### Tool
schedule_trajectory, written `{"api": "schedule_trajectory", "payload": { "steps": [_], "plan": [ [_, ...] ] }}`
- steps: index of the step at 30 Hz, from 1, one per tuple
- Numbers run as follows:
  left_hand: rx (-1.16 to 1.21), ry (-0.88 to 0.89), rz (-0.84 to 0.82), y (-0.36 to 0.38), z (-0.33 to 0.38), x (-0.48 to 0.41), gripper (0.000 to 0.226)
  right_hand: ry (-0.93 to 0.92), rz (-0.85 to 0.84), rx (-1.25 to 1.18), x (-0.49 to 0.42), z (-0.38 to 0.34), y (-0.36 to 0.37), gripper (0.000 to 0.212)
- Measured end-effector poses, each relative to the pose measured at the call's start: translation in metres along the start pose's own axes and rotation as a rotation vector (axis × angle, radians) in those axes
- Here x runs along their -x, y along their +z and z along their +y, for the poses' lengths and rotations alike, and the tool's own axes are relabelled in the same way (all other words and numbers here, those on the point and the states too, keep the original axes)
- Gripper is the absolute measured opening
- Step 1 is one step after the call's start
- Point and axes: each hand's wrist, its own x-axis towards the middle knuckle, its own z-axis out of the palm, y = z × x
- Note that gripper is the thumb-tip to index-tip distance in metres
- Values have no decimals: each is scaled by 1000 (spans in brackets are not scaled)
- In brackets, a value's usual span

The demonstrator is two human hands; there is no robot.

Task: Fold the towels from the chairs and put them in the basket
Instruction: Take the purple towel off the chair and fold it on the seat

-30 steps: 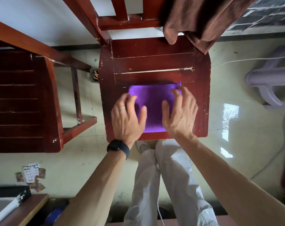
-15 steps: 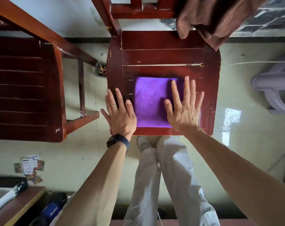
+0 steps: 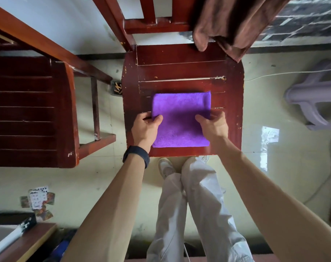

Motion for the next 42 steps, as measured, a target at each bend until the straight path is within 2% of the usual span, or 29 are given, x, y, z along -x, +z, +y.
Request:
{"api": "schedule_trajectory", "payload": {
  "steps": [4,8,15,18,20,23,29,34,42],
  "plan": [
    [114,-159,-165,-9,3,-10,7,-9,-180,-71,-11,-7,-20,55],
    [198,-152,-256,-26,9,2,19,-29,-359,-268,0,-7,-47,24],
    [195,-84,-394,-57,83,81,26,-89,-601,-425,64,-25,-131,36],
    [171,-51,-460,-76,136,130,32,-129,-618,-460,109,-51,-185,38],
    [187,-9,-455,-83,174,162,43,-189,-587,-496,141,-71,-223,38],
    [231,102,-464,-87,233,214,20,-297,-492,-562,186,-94,-278,29],
    [205,307,-646,-78,327,311,16,-455,-238,-736,263,-108,-371,17],
    [68,468,-852,-50,374,391,16,-522,6,-879,333,-78,-442,19],
    [-163,727,-1119,23,405,543,25,-581,409,-1034,436,25,-541,20]
  ]
}}
